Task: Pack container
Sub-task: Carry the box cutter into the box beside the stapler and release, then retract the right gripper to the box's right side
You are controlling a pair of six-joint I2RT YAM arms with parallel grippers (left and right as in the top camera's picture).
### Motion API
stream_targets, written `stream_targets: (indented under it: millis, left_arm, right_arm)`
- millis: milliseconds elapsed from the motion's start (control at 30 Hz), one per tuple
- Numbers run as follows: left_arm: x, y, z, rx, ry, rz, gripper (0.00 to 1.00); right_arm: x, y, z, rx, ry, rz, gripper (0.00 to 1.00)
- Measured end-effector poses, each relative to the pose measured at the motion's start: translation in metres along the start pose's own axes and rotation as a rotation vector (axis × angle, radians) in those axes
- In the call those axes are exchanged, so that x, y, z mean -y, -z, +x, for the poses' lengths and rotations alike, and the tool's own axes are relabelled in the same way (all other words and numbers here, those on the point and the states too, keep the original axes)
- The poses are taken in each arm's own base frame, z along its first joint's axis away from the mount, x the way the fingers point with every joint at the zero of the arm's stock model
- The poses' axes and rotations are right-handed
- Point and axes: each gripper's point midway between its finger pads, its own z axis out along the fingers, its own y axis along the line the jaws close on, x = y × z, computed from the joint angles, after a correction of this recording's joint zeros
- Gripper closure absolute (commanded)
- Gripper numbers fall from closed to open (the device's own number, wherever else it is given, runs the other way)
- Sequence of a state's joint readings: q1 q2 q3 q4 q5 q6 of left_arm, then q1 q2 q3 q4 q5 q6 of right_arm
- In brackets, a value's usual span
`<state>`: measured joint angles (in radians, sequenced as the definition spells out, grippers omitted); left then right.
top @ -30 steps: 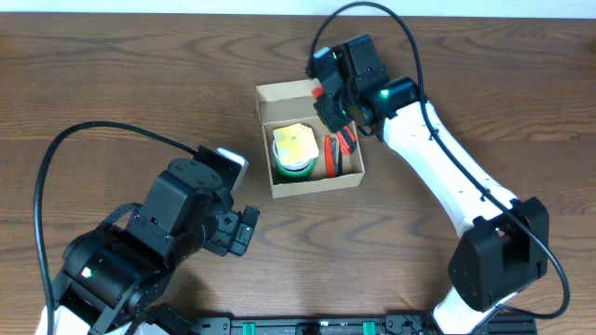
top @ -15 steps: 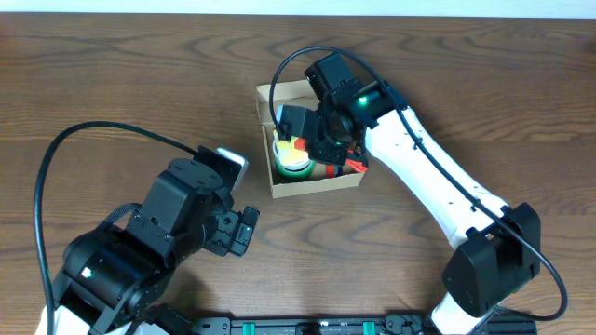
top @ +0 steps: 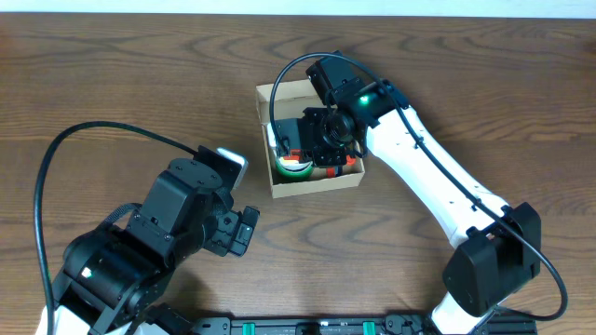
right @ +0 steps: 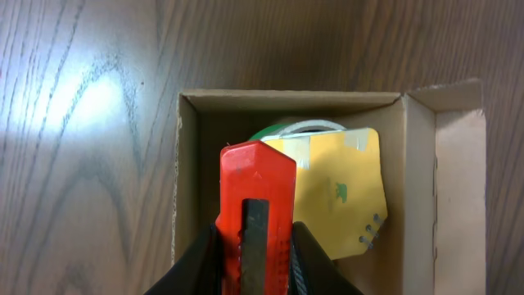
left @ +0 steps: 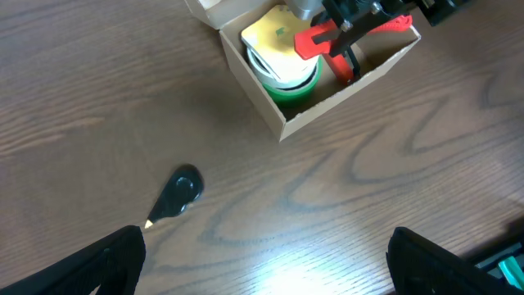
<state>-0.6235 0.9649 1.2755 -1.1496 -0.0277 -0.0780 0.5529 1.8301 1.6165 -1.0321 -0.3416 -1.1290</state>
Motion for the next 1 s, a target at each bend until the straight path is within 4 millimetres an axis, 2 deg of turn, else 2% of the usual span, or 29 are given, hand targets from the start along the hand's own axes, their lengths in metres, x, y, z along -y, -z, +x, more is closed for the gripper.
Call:
stream_targets:
  millis: [200, 367, 567, 633, 733, 833, 900, 1000]
  left_arm:
    - [0.000, 0.000, 0.000, 0.000, 0.000, 0.000, 0.05]
    - [0.000, 0.000, 0.000, 0.000, 0.000, 0.000, 0.05]
    - [0.000, 0.000, 0.000, 0.000, 0.000, 0.000, 0.05]
    - [0.000, 0.000, 0.000, 0.000, 0.000, 0.000, 0.05]
    - [0.000, 0.000, 0.000, 0.000, 0.000, 0.000, 0.05]
    - [0.000, 0.000, 0.000, 0.000, 0.000, 0.000, 0.05]
    - [0.000, 0.000, 0.000, 0.000, 0.000, 0.000, 0.05]
    - [0.000, 0.000, 0.000, 0.000, 0.000, 0.000, 0.05]
  right_arm:
    - [-0.006, -0.012, 0.008, -0.021, 0.047, -0.051, 0.99]
    - [-0.008, -0.030, 0.017, -0.047, 0.066, -0.091, 0.99]
    - [-0.011, -0.032, 0.019, -0.053, 0.073, -0.106, 0.96]
    - [-0.011, -0.032, 0.019, -0.053, 0.074, -0.108, 0.85]
    - [-0.011, -0.032, 0.019, -0.049, 0.075, -0.110, 0.55]
    - [-0.012, -0.032, 0.018, -0.044, 0.080, -0.112, 0.40]
    - [-0.012, -0.032, 0.018, -0.041, 0.085, -0.114, 0.36]
    - [-0.012, -0.032, 0.018, -0.041, 0.089, -0.114, 0.36]
